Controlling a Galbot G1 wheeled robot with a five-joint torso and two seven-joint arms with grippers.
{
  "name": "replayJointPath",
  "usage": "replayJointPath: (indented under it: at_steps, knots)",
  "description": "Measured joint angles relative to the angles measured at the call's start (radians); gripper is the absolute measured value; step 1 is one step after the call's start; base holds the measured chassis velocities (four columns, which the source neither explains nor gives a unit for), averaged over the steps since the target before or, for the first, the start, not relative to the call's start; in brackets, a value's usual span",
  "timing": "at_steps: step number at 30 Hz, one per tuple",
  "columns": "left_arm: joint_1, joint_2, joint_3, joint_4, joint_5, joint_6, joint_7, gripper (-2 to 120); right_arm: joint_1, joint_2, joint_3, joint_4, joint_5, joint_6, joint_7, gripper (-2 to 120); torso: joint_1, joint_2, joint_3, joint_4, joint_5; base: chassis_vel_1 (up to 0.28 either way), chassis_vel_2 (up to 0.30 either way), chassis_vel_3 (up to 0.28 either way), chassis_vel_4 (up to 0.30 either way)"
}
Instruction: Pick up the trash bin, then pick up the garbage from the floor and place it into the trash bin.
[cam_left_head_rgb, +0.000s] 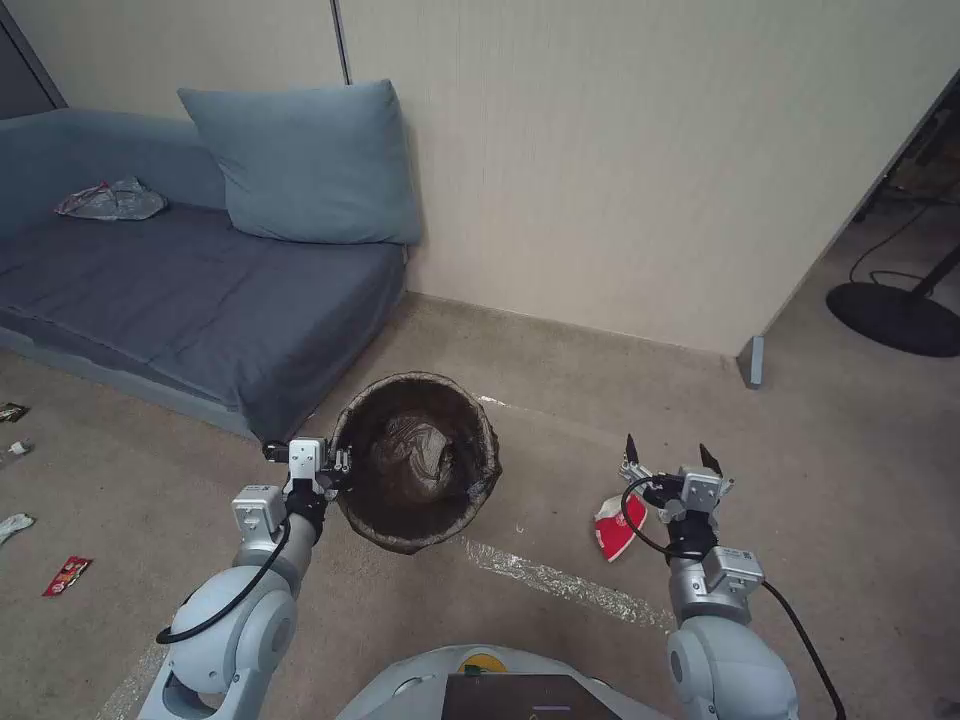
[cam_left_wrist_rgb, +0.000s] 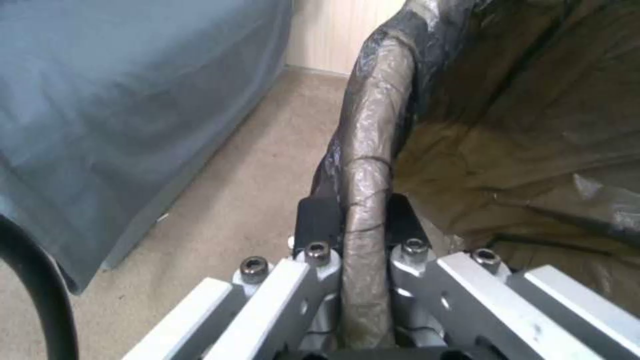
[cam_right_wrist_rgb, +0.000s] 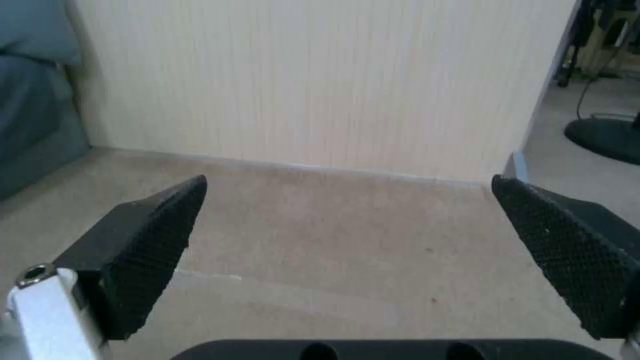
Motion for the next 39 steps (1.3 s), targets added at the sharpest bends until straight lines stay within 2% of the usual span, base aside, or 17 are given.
replayJointPath:
  at_steps: [5,12,15,27,30,39]
  knots:
    - [0.001,0.003,-0.001,-0.013,0.0,0.005,-0.003,2,0.029,-0.001,0.01,-0.035,0.016,-0.063,0.024,100,0.0,0.0,0.0,0.0,0.0,0.0,0.0,0.0,0.0]
    - [0.001,0.003,0.002,-0.025,0.001,0.01,-0.005,2,0.06,-0.085,0.02,-0.093,0.112,-0.146,0.057,100,0.0,0.0,0.0,0.0,0.0001,0.0,0.0,0.0,0.0]
    - [0.002,0.003,0.005,-0.033,0.001,0.014,-0.008,2,0.071,-0.146,0.027,-0.141,0.175,-0.181,0.057,100,0.0,0.0,0.0,0.0,0.0001,0.0,0.0,0.0,0.0]
    - [0.008,0.023,0.006,-0.052,-0.011,0.029,-0.026,2,0.125,-0.23,0.025,-0.268,0.306,-0.242,0.049,100,0.0,0.0,0.0,0.0,0.0002,0.0,0.0,0.0,0.0]
    - [0.01,0.036,0.006,-0.055,-0.014,0.033,-0.03,2,0.152,-0.257,0.018,-0.33,0.376,-0.267,0.052,100,0.0,0.0,0.0,0.0,0.0001,0.0,0.0,0.0,0.0]
    - [0.021,0.051,0.01,-0.067,-0.016,0.038,-0.038,2,0.224,-0.282,-0.005,-0.457,0.478,-0.306,0.077,100,0.0,0.0,0.0,0.0001,0.0001,0.0,0.0,0.0,0.0]
